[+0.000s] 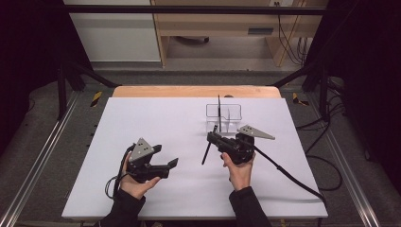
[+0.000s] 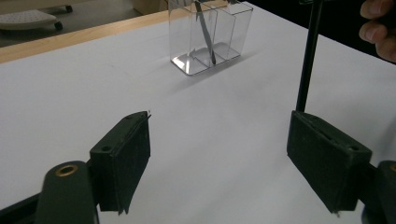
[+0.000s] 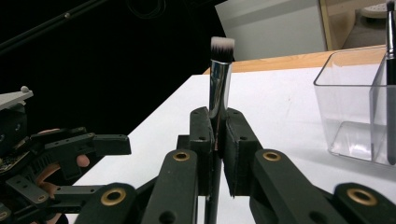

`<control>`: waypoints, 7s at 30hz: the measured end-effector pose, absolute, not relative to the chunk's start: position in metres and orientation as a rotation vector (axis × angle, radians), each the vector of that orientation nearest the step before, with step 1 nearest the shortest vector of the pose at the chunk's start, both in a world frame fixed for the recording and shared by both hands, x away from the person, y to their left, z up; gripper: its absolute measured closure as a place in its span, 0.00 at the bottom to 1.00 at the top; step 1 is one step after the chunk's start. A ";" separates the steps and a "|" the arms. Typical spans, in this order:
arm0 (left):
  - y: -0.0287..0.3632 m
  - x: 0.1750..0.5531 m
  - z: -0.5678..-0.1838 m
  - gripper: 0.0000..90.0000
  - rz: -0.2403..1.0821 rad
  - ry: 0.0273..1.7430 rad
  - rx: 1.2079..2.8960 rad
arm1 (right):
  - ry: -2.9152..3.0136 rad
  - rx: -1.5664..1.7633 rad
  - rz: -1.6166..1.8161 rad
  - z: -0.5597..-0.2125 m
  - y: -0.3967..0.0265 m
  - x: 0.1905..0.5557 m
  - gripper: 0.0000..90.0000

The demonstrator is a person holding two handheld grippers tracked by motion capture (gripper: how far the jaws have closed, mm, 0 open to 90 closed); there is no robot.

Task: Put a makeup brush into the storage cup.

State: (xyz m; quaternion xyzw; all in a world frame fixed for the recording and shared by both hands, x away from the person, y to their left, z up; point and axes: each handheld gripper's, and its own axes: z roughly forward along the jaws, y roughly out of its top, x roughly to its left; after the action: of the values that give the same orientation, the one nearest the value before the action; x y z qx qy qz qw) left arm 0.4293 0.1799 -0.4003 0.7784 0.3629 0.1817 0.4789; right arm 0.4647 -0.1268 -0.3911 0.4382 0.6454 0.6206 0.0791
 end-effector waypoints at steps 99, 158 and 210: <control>0.212 0.443 -0.408 0.10 0.504 0.946 1.941 | 1.657 1.289 1.431 -0.330 -0.139 0.584 0.93; 0.212 0.443 -0.408 0.10 0.510 0.939 1.947 | 1.730 1.355 1.305 -0.382 -0.128 0.602 0.93; 0.211 0.443 -0.411 0.10 0.505 0.948 1.940 | 1.958 1.164 1.436 -0.388 -0.154 0.519 0.38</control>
State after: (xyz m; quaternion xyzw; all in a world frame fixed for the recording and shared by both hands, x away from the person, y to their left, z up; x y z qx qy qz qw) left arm 0.4426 0.2112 -0.4109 0.7831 0.3826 0.2037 0.4460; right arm 0.5189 -0.1536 -0.3878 0.4215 0.7090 0.5198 0.2225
